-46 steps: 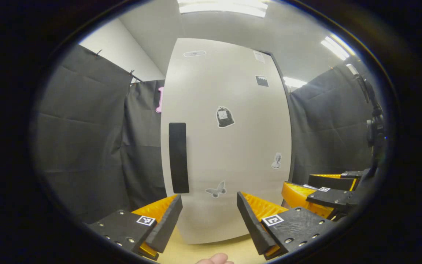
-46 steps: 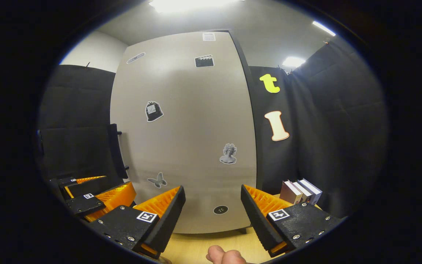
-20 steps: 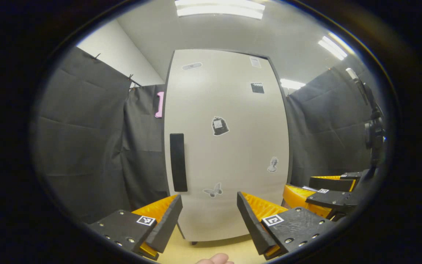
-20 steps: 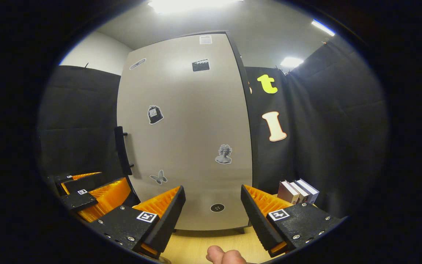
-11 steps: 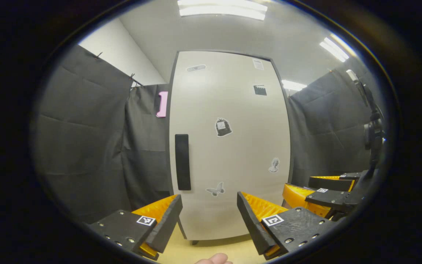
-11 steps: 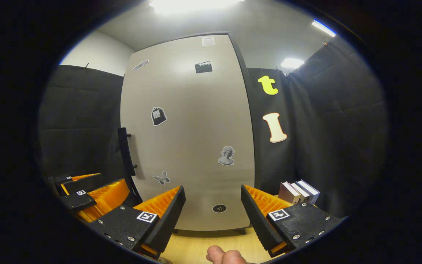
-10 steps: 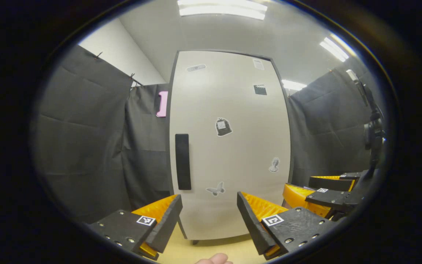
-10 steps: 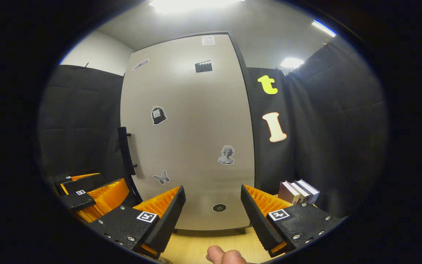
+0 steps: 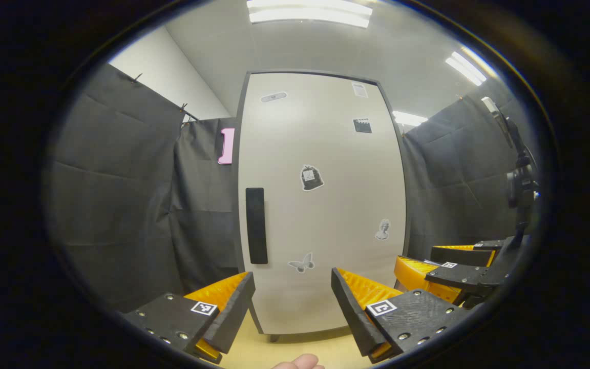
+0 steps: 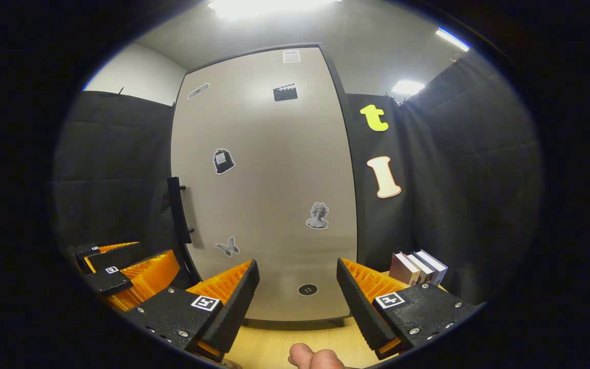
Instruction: Open the cabinet door with the right hand, grasp the bottle in the cabinet with the left hand and place it on the coaster, then close the cabinet door with the right hand.
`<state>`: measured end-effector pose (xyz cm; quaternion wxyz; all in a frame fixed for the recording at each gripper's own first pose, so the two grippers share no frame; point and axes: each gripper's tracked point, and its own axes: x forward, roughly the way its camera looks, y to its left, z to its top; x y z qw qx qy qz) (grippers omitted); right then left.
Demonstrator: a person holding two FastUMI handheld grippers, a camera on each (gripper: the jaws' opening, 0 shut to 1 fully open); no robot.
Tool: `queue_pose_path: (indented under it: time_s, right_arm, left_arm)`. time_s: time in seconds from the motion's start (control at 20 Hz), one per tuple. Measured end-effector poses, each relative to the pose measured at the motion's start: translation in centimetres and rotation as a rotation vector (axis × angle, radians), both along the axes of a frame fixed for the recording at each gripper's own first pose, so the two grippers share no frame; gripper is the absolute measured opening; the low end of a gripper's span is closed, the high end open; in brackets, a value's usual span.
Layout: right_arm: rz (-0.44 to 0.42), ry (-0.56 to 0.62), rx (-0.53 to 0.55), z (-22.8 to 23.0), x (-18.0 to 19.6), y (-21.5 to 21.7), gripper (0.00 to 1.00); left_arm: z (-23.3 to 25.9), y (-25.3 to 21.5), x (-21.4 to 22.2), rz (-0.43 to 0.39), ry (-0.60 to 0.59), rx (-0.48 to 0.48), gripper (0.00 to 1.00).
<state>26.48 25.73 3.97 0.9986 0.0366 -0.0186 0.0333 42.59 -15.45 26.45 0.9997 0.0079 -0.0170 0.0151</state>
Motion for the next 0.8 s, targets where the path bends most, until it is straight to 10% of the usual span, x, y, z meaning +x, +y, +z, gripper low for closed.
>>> queue_pose_path:
  time_s: [0.8]
  right_arm:
    - [-0.001,0.002,-0.016,0.12,0.19,0.3,0.94]
  left_arm:
    - [0.03,0.15,0.01,0.008,0.012,-0.014,0.86]
